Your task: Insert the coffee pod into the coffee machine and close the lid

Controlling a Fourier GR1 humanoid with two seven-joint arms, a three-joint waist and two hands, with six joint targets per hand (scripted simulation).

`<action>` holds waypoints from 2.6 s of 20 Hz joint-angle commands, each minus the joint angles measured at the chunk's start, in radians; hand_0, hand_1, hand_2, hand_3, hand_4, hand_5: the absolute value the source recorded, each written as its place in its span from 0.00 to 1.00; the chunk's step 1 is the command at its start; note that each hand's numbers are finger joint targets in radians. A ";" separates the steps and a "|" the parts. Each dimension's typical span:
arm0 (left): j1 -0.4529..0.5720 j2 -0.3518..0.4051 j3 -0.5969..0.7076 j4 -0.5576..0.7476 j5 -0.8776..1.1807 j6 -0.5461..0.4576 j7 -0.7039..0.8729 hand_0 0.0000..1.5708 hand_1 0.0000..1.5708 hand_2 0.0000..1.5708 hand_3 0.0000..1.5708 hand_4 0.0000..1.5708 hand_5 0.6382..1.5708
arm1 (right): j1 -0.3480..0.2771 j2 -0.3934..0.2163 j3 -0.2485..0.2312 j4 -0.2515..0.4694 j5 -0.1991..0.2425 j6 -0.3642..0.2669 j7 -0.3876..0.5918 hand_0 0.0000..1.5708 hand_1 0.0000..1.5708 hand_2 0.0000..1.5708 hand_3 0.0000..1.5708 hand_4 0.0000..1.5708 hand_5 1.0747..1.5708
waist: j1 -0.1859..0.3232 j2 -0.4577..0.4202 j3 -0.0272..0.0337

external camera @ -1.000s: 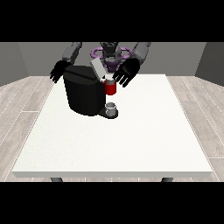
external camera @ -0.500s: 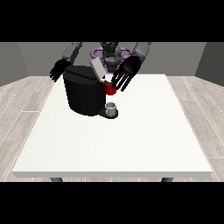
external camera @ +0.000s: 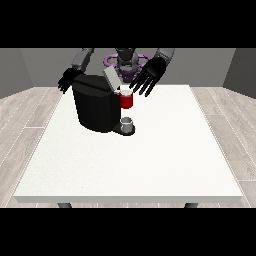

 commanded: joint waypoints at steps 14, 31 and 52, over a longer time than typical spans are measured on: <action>0.309 -0.258 0.275 -0.032 0.371 -0.005 -0.070 0.00 0.00 0.00 0.00 0.00 1.00 | 0.211 -0.004 -0.045 0.012 -0.044 0.020 -0.035 0.00 0.00 0.00 0.00 0.28 1.00 | 0.170 -0.319 -0.0016; 0.593 -0.390 0.302 -0.153 0.544 -0.063 -0.037 0.00 0.00 0.00 0.00 0.00 1.00 | 0.091 -0.135 0.014 -0.179 -0.059 0.169 0.180 0.00 0.00 0.00 0.00 0.00 1.00 | 0.300 -0.466 -0.0006; 0.849 -0.444 0.087 -0.625 0.740 -0.016 0.107 0.00 0.00 0.00 0.00 0.00 1.00 | -0.144 -0.138 -0.028 0.066 -0.025 0.215 0.124 0.00 0.00 0.00 0.00 0.00 1.00 | 0.412 -0.286 -0.0003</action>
